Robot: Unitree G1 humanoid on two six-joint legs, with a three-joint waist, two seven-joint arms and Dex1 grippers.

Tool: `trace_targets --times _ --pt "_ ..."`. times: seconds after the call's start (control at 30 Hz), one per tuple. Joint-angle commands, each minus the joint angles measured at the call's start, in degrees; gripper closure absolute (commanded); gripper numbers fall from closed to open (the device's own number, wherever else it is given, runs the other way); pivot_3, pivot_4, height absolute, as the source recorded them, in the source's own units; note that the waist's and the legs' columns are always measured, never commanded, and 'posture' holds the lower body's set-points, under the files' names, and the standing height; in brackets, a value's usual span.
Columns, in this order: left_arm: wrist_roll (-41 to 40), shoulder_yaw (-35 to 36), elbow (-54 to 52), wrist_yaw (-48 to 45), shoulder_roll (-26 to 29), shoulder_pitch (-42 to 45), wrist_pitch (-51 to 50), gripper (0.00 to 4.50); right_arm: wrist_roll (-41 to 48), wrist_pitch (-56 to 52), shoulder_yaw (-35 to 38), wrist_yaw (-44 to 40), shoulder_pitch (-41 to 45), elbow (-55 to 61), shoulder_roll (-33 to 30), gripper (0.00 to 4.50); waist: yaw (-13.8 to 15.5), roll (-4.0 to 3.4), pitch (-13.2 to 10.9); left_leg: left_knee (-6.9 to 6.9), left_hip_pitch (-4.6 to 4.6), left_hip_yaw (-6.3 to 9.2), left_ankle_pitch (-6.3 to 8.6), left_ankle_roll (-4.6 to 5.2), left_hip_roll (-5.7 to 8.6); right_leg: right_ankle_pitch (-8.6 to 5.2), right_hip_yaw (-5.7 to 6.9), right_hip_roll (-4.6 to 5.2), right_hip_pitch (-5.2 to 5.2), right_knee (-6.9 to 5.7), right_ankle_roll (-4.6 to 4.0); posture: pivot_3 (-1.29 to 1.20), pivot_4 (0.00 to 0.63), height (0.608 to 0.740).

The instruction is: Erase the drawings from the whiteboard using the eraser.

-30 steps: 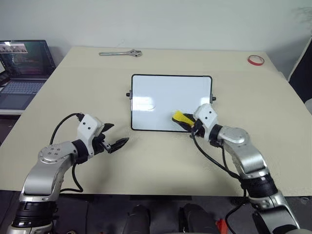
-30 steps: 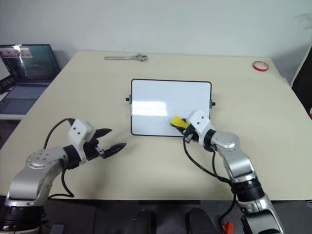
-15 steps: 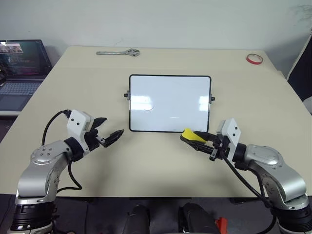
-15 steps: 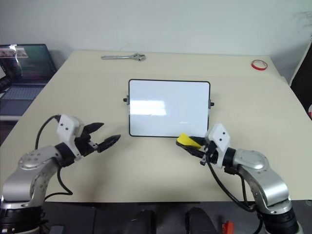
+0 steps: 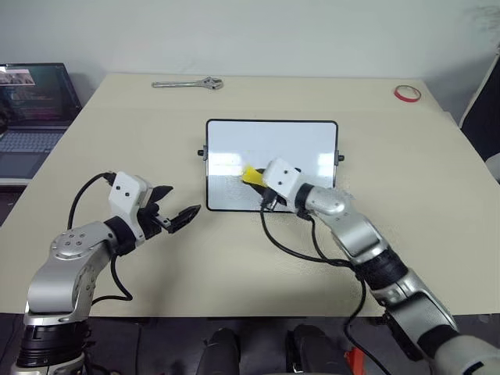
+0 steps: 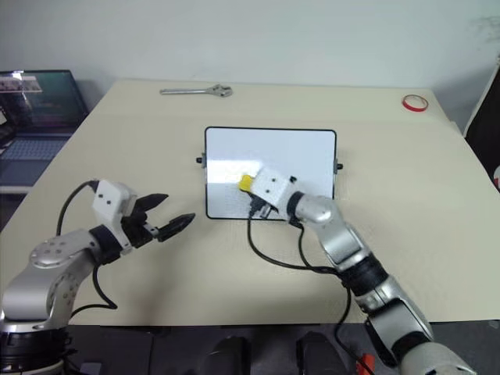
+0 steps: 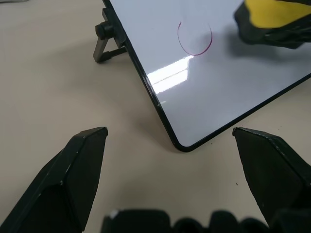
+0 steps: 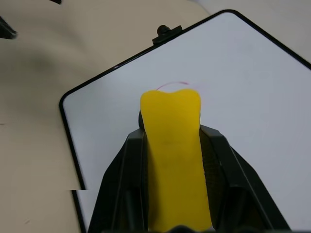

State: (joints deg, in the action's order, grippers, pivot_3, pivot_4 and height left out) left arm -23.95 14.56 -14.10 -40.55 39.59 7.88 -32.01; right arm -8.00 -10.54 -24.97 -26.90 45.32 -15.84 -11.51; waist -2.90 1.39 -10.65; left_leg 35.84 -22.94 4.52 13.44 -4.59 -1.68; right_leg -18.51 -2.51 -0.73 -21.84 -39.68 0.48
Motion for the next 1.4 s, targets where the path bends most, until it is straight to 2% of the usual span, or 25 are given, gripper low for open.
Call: trace_targets --times 0.03,0.13,0.2,0.33,0.4,0.47,0.63,0.87,1.03,1.1,1.23,1.33,1.4 --pt "0.25 -0.34 -2.42 0.09 0.59 0.35 0.92 0.00 -2.42 7.43 1.95 4.77 8.67 -14.59 3.55 3.40 -0.14 0.00 0.00 0.04 0.01 -0.01 0.00 0.00 0.00 0.00 -0.01 0.00 0.00 -0.08 0.00 0.00 0.150 0.740" --pt "0.28 -0.65 -2.50 0.20 0.41 0.22 1.19 0.00 -3.96 10.86 0.79 2.89 11.07 -24.37 4.15 3.40 0.07 0.01 0.01 0.05 0.02 0.02 0.00 0.00 -0.01 -0.01 0.02 0.00 -0.01 -0.15 -0.02 0.00 0.150 0.740" --pt "0.24 -0.71 -2.58 0.17 0.31 0.00 1.36 0.00 -5.51 11.79 -0.77 0.74 10.74 -26.74 3.61 3.40 0.05 0.02 0.02 0.05 0.04 0.02 0.00 0.01 -0.02 -0.01 0.00 0.01 0.00 -0.16 -0.02 0.00 0.150 0.740" --pt "0.22 -0.60 -2.45 0.10 0.22 -0.33 1.67 0.00 -6.85 10.60 -4.39 -9.01 5.86 -23.20 1.24 3.40 0.04 0.03 0.05 0.10 0.29 0.04 0.00 0.02 -0.02 -0.01 0.00 0.02 0.23 -0.27 -0.02 0.00 0.150 0.740" --pt "0.29 -0.76 -2.25 -0.05 0.21 -0.44 1.89 0.00 -7.70 10.30 -5.20 -11.00 4.69 -21.77 0.51 3.40 0.04 0.03 0.05 0.10 0.62 0.06 0.00 0.02 -0.01 -0.02 0.01 0.02 0.54 -0.27 -0.02 0.00 0.150 0.740" --pt "0.35 -0.95 -2.13 -0.10 0.18 -0.43 2.06 0.00 -8.59 10.80 -4.56 -9.05 5.12 -21.96 0.77 3.40 0.02 0.02 0.04 0.10 0.78 0.04 0.00 0.03 0.00 -0.02 -0.01 0.01 0.64 -0.32 -0.02 0.00 0.150 0.740" --pt "0.52 -1.34 -1.84 -0.22 0.22 -0.68 2.62 0.00 -9.35 13.91 1.36 6.86 11.79 -27.52 3.16 3.40 0.15 0.01 0.03 0.11 0.92 0.06 -0.09 0.07 0.01 0.01 -0.01 -0.05 0.69 -0.40 -0.04 0.00 0.150 0.740" --pt "1.08 -1.75 -0.40 -0.84 -0.02 -1.80 4.67 0.00 -9.91 17.01 1.46 6.87 19.36 -38.09 7.43 3.41 -0.16 0.03 0.04 0.02 0.84 0.00 -0.12 0.06 0.01 0.08 -0.05 -0.06 0.58 -0.39 -0.16 0.00 0.150 0.740" --pt "1.55 -1.42 0.63 -1.17 -0.56 -3.41 6.86 0.00 -11.39 17.22 -3.80 -8.80 15.71 -37.83 6.22 3.41 -0.44 0.02 0.04 -0.08 0.83 -0.03 -0.11 0.06 -0.02 0.06 -0.07 -0.06 0.53 -0.34 -0.18 0.00 0.150 0.740" --pt "1.76 -1.23 0.97 -1.36 -0.69 -4.15 7.67 0.00 -12.29 17.51 -5.03 -11.32 14.16 -36.32 5.10 3.41 -0.39 0.02 0.04 -0.08 0.85 -0.01 -0.11 0.07 -0.04 0.06 -0.05 -0.05 0.55 -0.33 -0.18 0.00 0.150 0.740" --pt "1.76 -1.21 1.03 -1.31 -0.76 -4.33 8.11 0.00 -14.01 18.22 -4.88 -7.49 15.01 -36.19 4.31 3.41 -0.15 0.00 0.03 -0.05 0.90 0.04 -0.11 0.07 -0.05 0.06 -0.03 -0.03 0.61 -0.39 -0.17 0.00 0.150 0.740" --pt "1.72 -1.44 0.79 -1.27 -0.78 -4.16 7.94 0.00 -14.69 19.80 -1.51 4.95 18.41 -38.16 5.12 3.41 0.11 -0.02 0.02 -0.01 0.96 0.09 -0.14 0.08 -0.03 0.04 0.01 -0.04 0.70 -0.39 -0.14 0.00 0.150 0.740" --pt "1.73 -1.77 0.71 -1.23 -0.83 -3.82 7.75 0.00 -13.95 20.62 0.46 10.42 20.33 -39.28 5.82 3.41 0.23 -0.03 0.01 0.01 0.96 0.08 -0.18 0.12 -0.02 0.05 -0.01 -0.04 0.67 -0.42 -0.13 0.00 0.150 0.740"
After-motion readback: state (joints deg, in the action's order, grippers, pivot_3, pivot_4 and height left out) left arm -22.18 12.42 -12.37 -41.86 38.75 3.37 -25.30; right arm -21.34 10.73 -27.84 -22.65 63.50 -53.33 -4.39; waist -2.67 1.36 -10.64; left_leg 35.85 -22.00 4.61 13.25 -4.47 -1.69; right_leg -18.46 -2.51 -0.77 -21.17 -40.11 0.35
